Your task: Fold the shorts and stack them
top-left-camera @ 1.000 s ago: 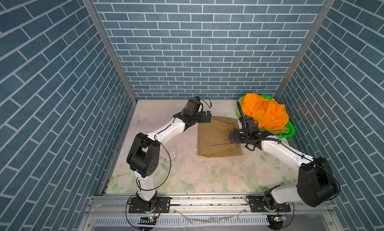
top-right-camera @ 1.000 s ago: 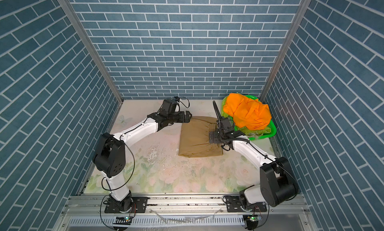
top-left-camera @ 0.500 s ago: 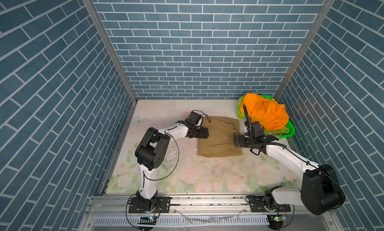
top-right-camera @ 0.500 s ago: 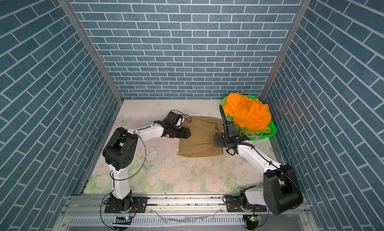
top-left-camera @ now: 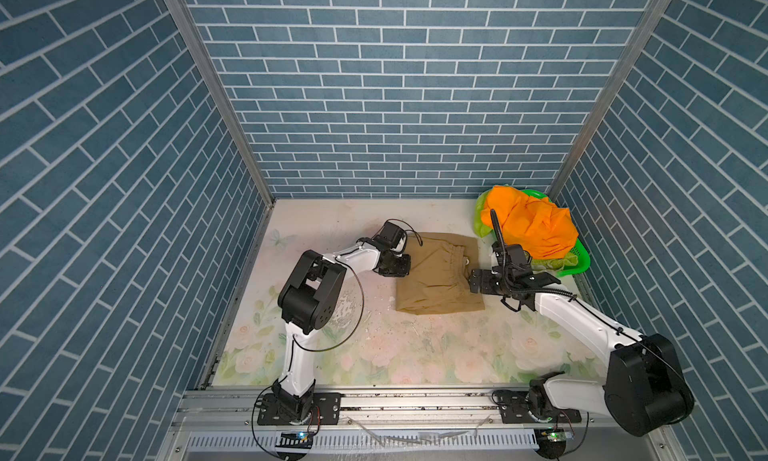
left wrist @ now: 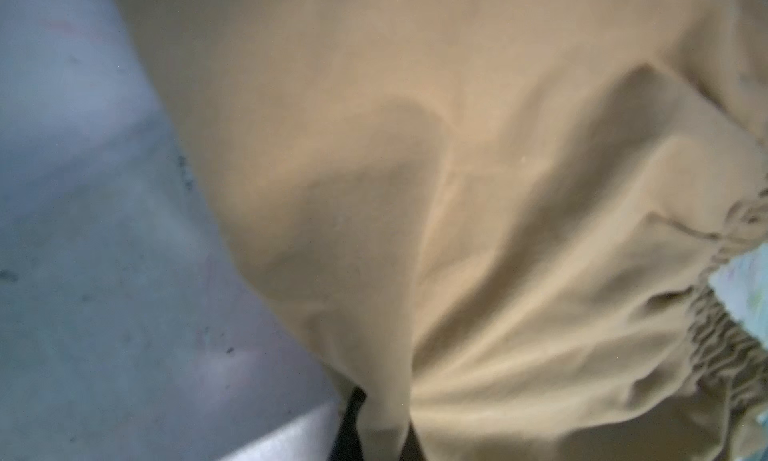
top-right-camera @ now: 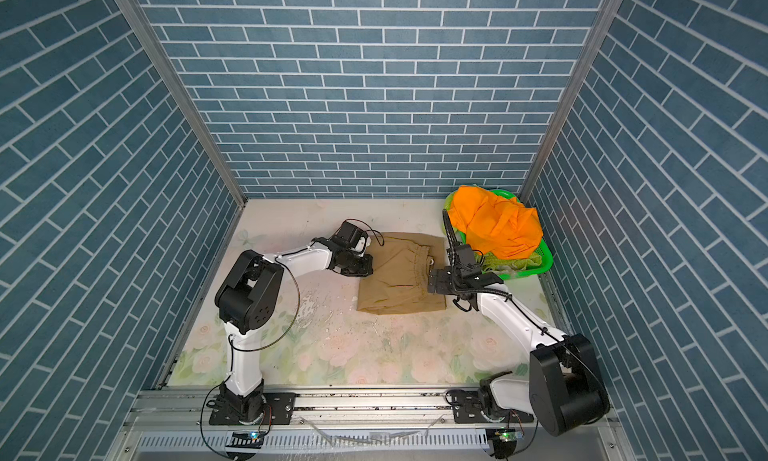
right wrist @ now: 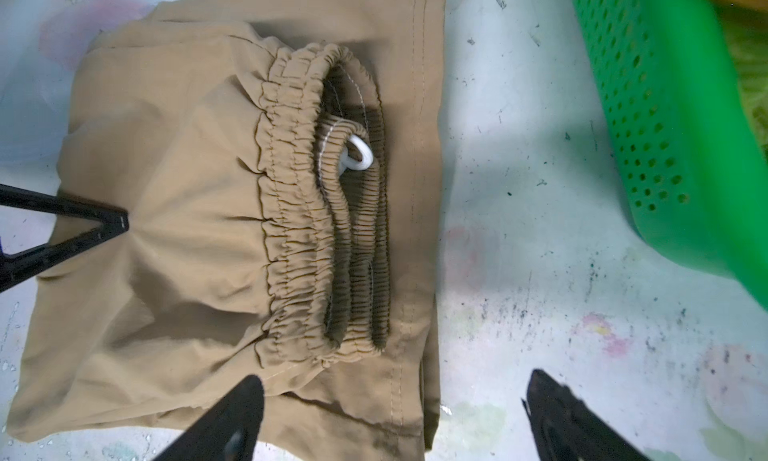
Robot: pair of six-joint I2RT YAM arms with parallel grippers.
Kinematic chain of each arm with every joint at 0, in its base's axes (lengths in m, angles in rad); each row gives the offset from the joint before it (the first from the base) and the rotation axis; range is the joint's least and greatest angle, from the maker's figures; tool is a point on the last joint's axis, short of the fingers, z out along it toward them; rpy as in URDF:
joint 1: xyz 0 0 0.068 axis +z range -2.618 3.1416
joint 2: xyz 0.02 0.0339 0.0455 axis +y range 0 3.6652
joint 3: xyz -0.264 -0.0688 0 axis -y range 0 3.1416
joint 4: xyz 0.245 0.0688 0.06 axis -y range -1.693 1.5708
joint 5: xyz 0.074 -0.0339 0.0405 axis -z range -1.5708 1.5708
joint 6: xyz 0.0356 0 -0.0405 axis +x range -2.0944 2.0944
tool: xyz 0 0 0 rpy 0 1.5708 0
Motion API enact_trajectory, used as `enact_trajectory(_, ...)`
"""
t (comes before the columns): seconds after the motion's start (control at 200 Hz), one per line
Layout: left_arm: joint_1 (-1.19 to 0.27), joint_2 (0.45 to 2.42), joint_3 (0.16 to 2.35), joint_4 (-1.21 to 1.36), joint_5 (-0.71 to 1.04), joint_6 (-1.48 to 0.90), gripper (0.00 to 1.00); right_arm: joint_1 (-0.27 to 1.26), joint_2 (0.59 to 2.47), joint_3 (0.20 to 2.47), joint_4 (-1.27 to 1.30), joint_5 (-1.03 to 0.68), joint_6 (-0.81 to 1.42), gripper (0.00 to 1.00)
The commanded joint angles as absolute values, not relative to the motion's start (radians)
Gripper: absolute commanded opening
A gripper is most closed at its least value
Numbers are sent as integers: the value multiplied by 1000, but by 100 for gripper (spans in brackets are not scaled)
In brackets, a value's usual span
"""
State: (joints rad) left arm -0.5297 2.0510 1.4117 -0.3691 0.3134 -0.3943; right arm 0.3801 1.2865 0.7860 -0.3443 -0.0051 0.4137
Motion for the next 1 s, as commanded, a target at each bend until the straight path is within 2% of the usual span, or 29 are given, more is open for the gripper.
enact_trajectory(0.0,-507,2044,1481,-503,239,-325,0,377,1290,814,-331,-14,426,99)
enact_trajectory(0.185,-425,2070,1627,-738,52,-241,0,377,1357,850,-279,-39,439,99)
enact_trajectory(0.29,-366,2115,1744,-880,-115,-206,0,385,1416,892,-245,-71,454,99)
enact_trajectory(0.525,-218,2169,1890,-943,-526,-76,0,457,1523,1012,-227,-81,468,99)
enact_trajectory(0.715,-48,2198,1954,-853,-556,16,0,532,1600,1102,-253,-135,475,99)
enact_trajectory(0.995,80,2289,2040,-724,-579,134,0,577,1690,1187,-255,-164,517,99)
